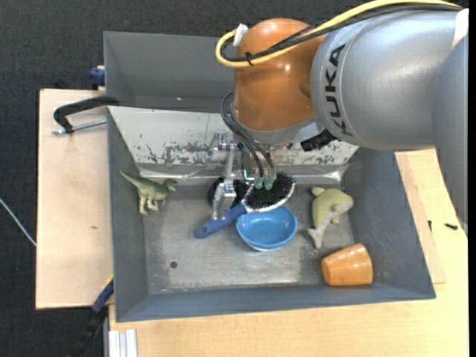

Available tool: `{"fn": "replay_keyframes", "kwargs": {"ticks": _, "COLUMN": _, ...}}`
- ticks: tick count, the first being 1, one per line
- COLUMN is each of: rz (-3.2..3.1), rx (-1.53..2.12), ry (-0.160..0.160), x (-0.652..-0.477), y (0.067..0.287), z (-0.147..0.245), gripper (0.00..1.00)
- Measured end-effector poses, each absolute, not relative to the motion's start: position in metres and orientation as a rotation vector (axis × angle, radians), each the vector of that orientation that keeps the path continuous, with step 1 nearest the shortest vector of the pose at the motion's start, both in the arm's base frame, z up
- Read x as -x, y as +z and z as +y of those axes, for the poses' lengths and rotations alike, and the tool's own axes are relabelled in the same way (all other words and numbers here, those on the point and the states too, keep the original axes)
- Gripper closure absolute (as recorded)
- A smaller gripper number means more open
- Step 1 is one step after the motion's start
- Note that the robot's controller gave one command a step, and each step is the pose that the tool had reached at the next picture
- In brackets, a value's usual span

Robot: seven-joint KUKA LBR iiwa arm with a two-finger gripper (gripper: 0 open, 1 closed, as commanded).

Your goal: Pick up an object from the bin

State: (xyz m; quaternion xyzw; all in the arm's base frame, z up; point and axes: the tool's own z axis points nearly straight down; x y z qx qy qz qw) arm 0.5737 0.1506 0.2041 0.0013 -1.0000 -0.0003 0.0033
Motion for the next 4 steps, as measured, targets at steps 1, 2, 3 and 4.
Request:
{"fn": "replay_keyframes", "kwargs": {"ticks": 1, "rz": -3.149, "rx": -0.317, "ry": -0.008, "x": -0.567, "y": 0.098, "z": 0.1, "gripper": 0.0}}
{"fn": "replay_keyframes", "kwargs": {"ticks": 2, "rz": -3.144, "rx": -0.316, "ry": -0.01, "x": -0.566, "y": 0.096, "z": 0.1, "gripper": 1.0}}
{"fn": "replay_keyframes", "kwargs": {"ticks": 3, "rz": -3.099, "rx": -0.598, "ry": -0.001, "x": -0.57, "y": 0.272, "z": 0.115, "gripper": 1.0}}
{"fn": "replay_keyframes", "kwargs": {"ticks": 4, "rz": -3.091, "rx": -0.595, "ry": -0.003, "x": -0.569, "y": 0.268, "z": 0.115, "gripper": 0.0}}
